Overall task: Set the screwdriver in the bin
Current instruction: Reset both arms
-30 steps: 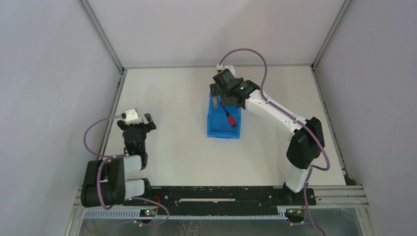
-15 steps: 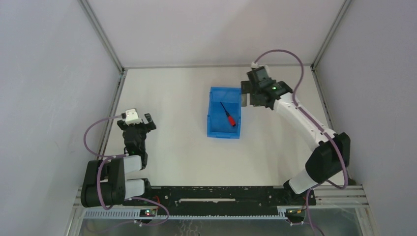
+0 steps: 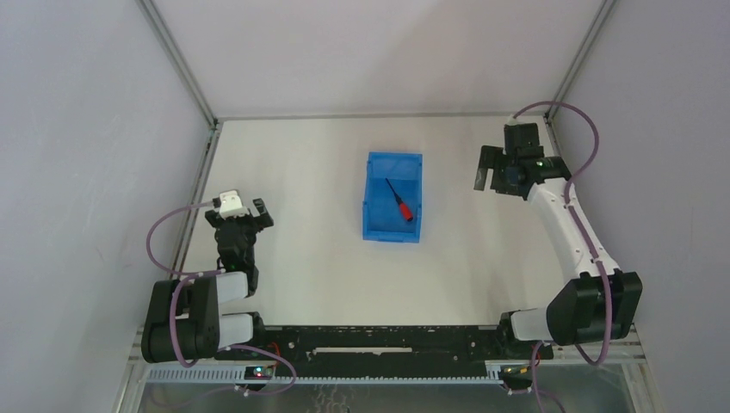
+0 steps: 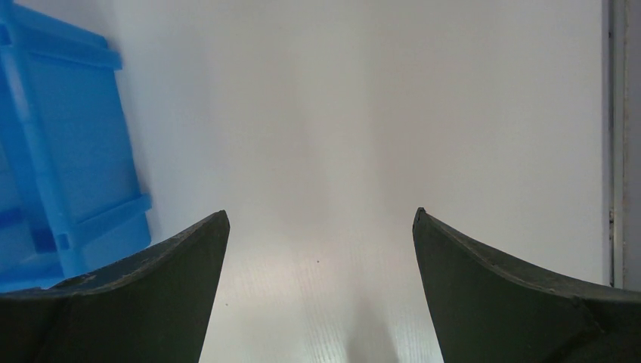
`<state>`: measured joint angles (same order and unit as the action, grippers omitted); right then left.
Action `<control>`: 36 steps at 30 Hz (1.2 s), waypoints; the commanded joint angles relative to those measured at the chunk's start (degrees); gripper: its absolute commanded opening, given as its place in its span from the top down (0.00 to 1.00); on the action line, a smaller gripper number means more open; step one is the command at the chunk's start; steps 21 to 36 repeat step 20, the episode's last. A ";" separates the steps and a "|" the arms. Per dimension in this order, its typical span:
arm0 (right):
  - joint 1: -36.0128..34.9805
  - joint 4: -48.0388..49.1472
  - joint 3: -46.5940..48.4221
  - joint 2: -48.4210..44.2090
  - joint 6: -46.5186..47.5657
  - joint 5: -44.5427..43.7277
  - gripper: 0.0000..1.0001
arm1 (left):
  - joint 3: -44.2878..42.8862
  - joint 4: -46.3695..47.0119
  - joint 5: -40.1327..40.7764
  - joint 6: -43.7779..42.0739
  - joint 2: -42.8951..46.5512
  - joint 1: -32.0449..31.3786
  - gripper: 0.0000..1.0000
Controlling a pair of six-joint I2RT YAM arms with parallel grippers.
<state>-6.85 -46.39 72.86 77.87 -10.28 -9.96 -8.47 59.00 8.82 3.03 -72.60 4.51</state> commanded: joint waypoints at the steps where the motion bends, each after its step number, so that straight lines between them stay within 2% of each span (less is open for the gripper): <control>1: 3.46 1.88 -0.53 -1.68 3.18 3.85 0.00 | -2.34 1.60 0.60 -0.92 0.58 -0.39 0.00; 20: 4.64 6.91 -3.88 -2.27 3.84 3.44 0.00 | -2.34 1.64 0.61 -0.94 0.55 -0.36 0.00; 36: 4.64 6.91 -3.88 -2.27 3.84 3.44 0.00 | -2.34 1.64 0.61 -0.94 0.55 -0.36 0.00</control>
